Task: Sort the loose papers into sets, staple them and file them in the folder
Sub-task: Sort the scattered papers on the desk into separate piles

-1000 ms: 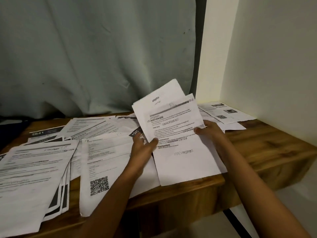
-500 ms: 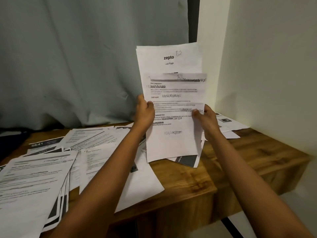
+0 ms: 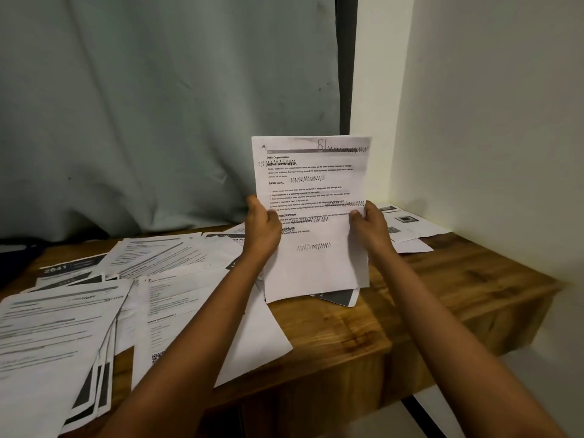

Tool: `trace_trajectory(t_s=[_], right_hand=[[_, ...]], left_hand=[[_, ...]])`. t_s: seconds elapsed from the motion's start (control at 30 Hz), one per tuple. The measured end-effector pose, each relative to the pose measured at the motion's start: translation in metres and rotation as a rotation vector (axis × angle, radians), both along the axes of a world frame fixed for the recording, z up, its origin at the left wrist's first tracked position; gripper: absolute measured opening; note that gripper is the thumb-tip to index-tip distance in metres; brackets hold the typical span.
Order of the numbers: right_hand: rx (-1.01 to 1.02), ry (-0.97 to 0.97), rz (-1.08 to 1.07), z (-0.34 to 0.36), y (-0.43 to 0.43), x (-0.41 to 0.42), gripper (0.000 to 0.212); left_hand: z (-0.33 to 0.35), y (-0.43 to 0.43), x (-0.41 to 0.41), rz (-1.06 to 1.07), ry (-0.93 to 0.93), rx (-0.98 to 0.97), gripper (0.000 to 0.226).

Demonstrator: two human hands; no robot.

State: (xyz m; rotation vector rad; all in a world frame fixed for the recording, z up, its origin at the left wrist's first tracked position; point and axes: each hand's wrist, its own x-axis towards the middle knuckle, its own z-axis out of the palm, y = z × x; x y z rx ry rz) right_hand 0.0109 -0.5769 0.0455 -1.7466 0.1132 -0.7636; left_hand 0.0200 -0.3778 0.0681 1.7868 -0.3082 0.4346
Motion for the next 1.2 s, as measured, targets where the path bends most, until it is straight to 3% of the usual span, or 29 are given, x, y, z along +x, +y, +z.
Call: trace_trajectory(t_s=[0.13,0.27,0.5,0.77,0.93,1.03,1.2], right_hand=[[-0.176,0.125,-0.088,0.01,-0.005,-0.001,0.014],[-0.349,0.315,-0.098,-0.006,-0.005,0.0,0.019],[-0.532,0.561,-0.069,-0.042,-0.002,0.001,0.025],[-0.6,0.571,-0.126,-0.052,-0.009,0.001,0.027],[-0.59,0.506,-0.262,-0.051,-0.041,0.007,0.035],[-0.691,0.485,-0.207,-0.061,-0.056,0.011,0.04],[-0.898,0.568,-0.05,-0.073,-0.071,0.013,0.048]], left_hand=[[0.0,-0.003,0.007,-0.075,0.148,-0.015,0.033],[-0.022,-0.005,0.003,-0.039,0.287,-0.007,0.05],[-0.062,-0.012,-0.019,0.078,0.533,0.258,0.087],[-0.068,-0.013,-0.036,0.1,0.527,0.436,0.09],[-0.07,-0.018,-0.027,0.087,0.277,0.675,0.07],[-0.078,-0.025,-0.015,0.001,0.138,0.773,0.061],[-0.092,-0.038,-0.004,-0.116,0.09,0.922,0.069]])
